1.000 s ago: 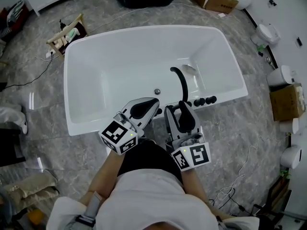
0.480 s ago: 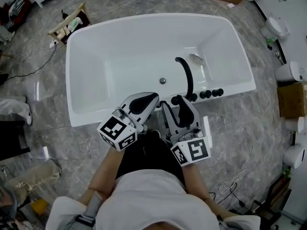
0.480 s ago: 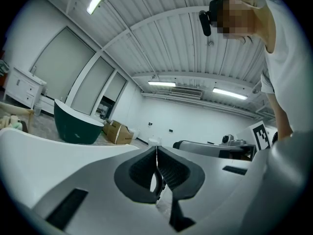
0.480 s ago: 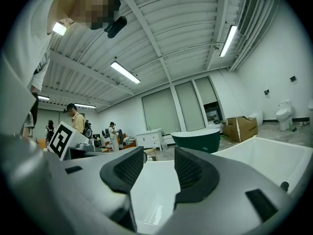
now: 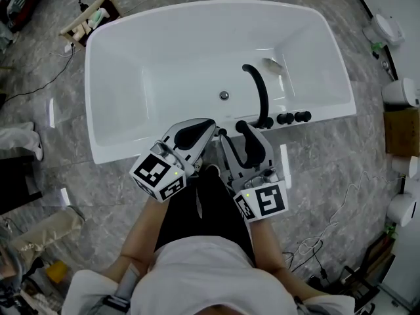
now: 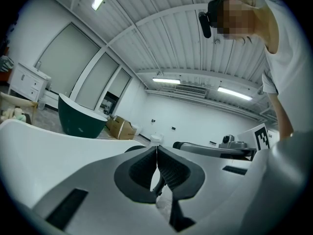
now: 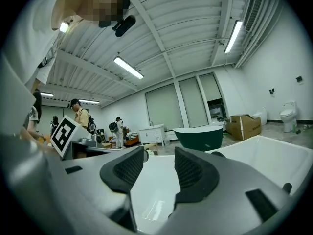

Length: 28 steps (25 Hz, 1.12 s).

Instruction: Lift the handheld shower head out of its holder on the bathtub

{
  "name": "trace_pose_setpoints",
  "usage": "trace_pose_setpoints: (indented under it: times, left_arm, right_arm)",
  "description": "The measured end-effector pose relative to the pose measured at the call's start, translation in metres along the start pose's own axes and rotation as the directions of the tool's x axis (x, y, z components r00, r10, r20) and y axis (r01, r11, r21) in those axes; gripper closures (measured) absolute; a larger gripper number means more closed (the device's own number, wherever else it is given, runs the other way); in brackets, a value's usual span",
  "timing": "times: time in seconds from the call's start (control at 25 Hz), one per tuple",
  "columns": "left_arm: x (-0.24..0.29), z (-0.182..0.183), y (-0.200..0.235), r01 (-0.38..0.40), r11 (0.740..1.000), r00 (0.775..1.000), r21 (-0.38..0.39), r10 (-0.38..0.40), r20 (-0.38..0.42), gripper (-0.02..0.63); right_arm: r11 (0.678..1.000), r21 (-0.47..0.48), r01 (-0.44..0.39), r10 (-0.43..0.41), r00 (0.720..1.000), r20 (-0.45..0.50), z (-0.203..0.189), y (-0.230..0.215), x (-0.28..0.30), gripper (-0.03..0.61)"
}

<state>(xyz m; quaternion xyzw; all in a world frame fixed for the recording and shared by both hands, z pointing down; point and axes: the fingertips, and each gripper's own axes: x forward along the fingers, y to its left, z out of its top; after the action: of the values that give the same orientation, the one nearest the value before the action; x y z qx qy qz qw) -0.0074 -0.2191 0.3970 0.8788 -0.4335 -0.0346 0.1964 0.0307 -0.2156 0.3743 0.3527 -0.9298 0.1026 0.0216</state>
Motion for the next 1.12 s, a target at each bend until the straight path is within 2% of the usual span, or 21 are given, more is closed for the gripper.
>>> trace_pose_setpoints:
  times: [0.56,0.8,1.12]
  left_arm:
    - [0.003,-0.032,0.025,-0.031,0.999,0.999,-0.039,0.029,-0.035,0.601]
    - [0.008,-0.048,0.037,-0.028,0.998,0.999,-0.051,0.025,-0.048,0.601]
    - [0.019,-0.079,0.053,-0.021,0.997,0.997,-0.078,0.015,-0.074,0.601]
  right_arm:
    - [0.999,-0.006,-0.042,0.042,0.997,-0.07,-0.044,-0.004,0.018,0.391]
    - [0.999,-0.012,-0.033,0.031,0.993,-0.113,-0.07,-0.013,0.025,0.391]
    - [0.999,0.028,-0.019,0.023,0.988,-0.15,-0.108,-0.023,0.035,0.391]
